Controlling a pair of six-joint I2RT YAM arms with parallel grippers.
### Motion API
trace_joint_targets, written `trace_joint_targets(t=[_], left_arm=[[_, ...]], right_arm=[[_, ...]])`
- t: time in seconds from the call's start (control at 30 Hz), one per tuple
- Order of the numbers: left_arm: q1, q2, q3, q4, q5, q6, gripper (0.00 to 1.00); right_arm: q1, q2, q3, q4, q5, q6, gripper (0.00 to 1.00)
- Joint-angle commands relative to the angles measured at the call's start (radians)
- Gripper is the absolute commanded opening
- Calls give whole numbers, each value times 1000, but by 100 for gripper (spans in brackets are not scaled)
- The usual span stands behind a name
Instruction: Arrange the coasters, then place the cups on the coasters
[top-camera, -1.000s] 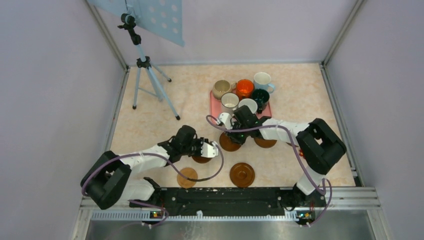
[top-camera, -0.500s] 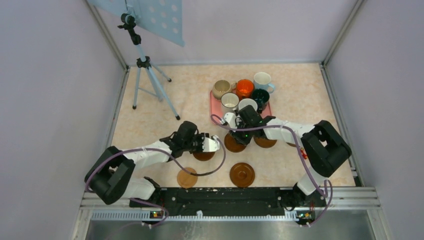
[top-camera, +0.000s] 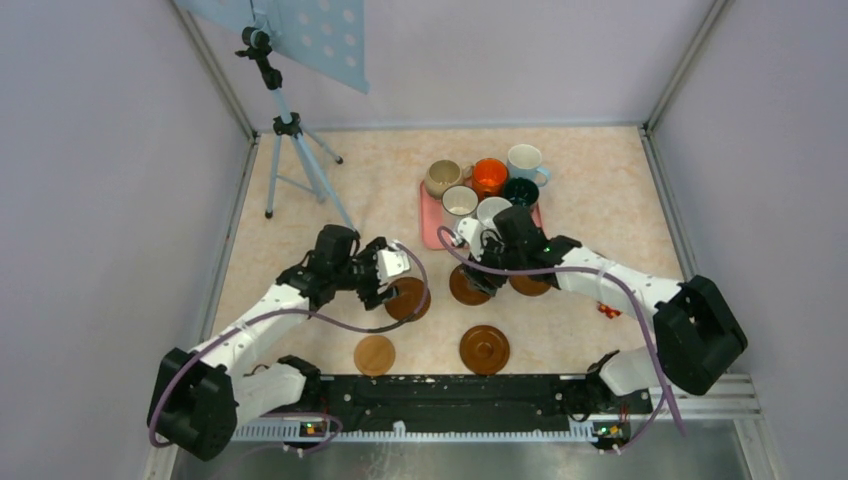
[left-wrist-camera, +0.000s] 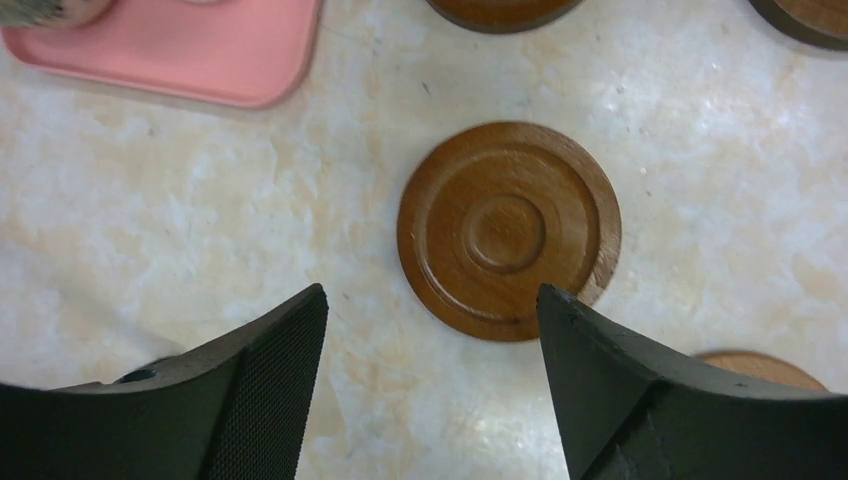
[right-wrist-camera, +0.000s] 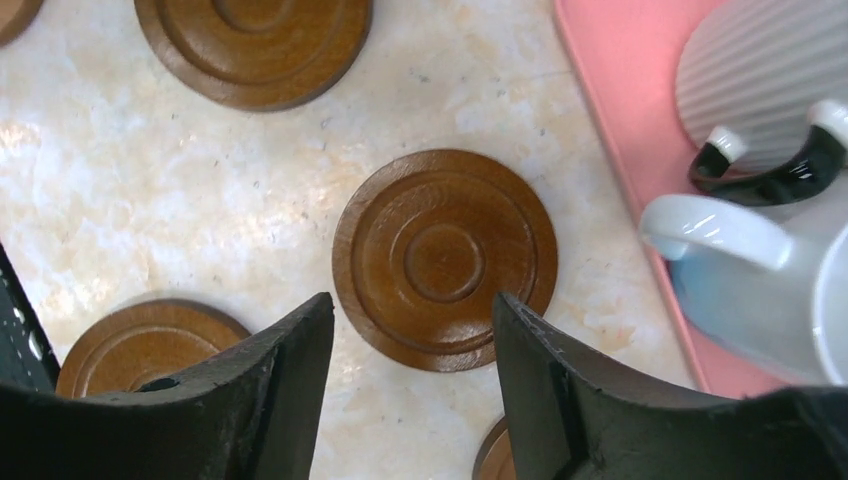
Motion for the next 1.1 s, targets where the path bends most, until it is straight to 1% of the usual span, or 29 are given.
trace_joint_targets(t=[0.0, 0.07, 0.17, 0.3, 0.4, 0.63, 0.8, 0.97, 1.07], left_arm=[[33, -58, -25, -172, 101, 94, 84], [33, -86, -66, -154, 112, 156, 86], [33, -91, -115, -86, 127, 179, 87], [30, -23, -111, -71, 151, 220, 83], [30, 40, -107, -51, 140, 234, 82], [30, 100, -118, -9, 127, 318, 85], [29, 149, -112, 86, 71, 260, 81], [28, 189, -93, 155, 68, 181, 78], [28, 214, -79, 176, 74, 169, 76]], right_arm=[[35, -37, -65, 15, 0, -41, 60], [56, -32, -81, 40, 27, -39, 62], [71, -24, -105, 76, 39, -58, 63], [75, 21, -104, 88, 32, -92, 62], [80, 56, -91, 96, 33, -116, 62], [82, 106, -76, 107, 45, -140, 62], [82, 140, -69, 121, 87, -125, 61], [82, 143, -76, 115, 98, -117, 57], [82, 146, -74, 117, 103, -110, 55]])
